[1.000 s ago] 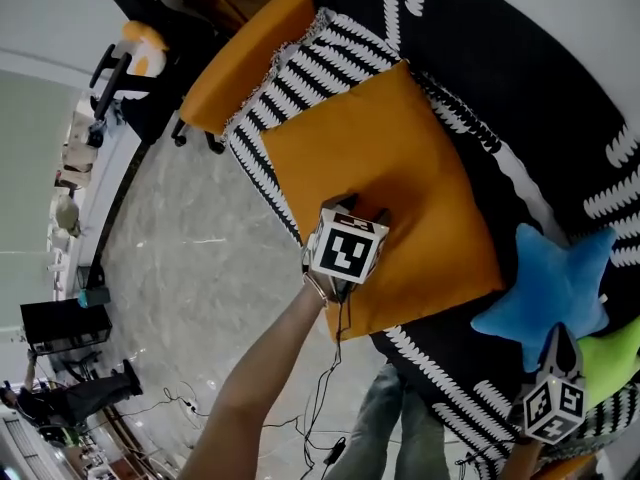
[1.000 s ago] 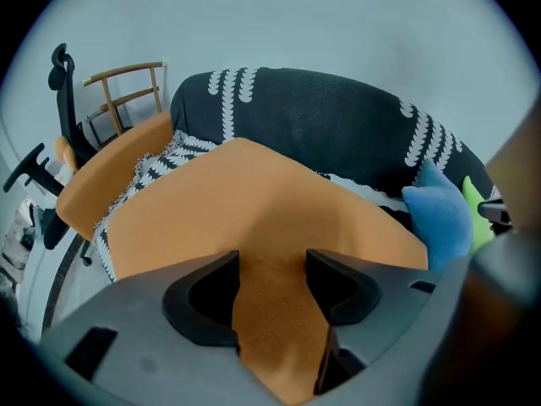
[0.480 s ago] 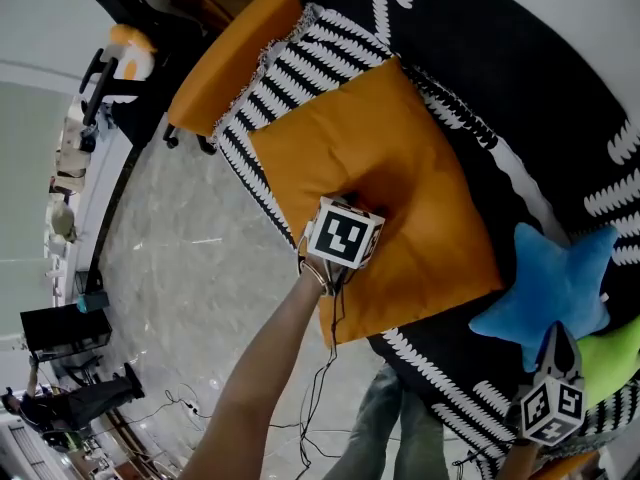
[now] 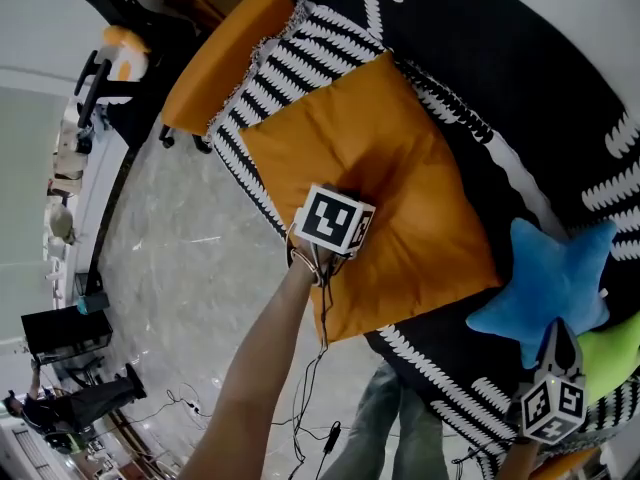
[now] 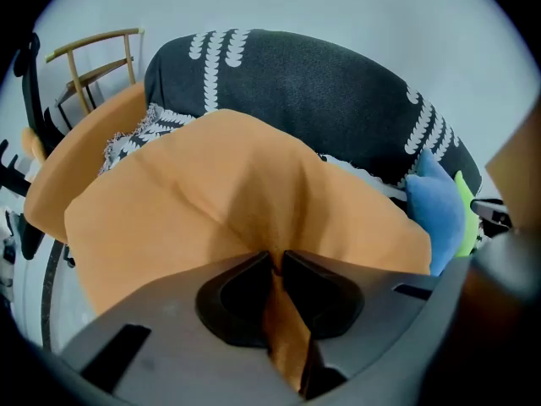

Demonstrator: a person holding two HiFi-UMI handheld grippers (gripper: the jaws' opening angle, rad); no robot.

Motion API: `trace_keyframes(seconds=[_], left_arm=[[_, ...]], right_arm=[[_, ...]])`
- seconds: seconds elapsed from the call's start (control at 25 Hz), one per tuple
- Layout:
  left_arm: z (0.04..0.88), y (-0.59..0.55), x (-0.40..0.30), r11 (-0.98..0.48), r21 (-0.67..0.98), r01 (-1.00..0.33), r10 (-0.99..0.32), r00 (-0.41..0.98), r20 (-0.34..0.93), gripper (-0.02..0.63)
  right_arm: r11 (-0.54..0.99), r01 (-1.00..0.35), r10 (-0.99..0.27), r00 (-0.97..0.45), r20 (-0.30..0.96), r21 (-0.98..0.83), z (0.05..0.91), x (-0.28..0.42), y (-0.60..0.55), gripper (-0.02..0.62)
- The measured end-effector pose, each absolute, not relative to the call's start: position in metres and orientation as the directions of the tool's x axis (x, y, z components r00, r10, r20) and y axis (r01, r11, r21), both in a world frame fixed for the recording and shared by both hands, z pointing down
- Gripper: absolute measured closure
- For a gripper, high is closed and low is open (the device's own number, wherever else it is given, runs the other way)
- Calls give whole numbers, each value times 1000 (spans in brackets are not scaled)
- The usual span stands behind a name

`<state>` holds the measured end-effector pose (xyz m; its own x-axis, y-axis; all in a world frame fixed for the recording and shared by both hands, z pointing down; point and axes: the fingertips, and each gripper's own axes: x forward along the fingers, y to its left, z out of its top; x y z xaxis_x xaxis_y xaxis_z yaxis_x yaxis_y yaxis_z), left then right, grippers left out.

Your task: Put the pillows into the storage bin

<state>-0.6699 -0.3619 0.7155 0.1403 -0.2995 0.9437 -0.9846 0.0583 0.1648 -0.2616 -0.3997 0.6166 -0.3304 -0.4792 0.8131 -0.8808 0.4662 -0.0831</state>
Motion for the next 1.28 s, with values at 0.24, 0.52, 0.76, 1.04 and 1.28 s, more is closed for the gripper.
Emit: trace_keyframes(seconds=[0.24, 0.52, 0.76, 1.04, 1.28], left_arm=[[702, -363, -671, 80, 197, -977, -361, 156, 919, 591], [695, -352, -663, 108, 160, -981, -387, 107, 916, 592], [678, -347, -656, 115, 94, -989, -417, 38, 908, 592], [650, -342, -675, 110, 19, -994, -439, -32, 898, 592], [612, -321, -686, 88, -24, -996, -466, -63, 882, 592]], right_arm=[[466, -880, -479, -340, 809, -94, 610, -263, -401, 594], [467, -879, -498, -356, 791, -101, 603, -255, -392, 594], [466, -879, -524, -363, 770, -98, 583, -243, -381, 594], [465, -881, -549, -364, 752, -87, 569, -247, -370, 594], [435, -896, -574, -356, 738, -94, 551, -245, -347, 594]])
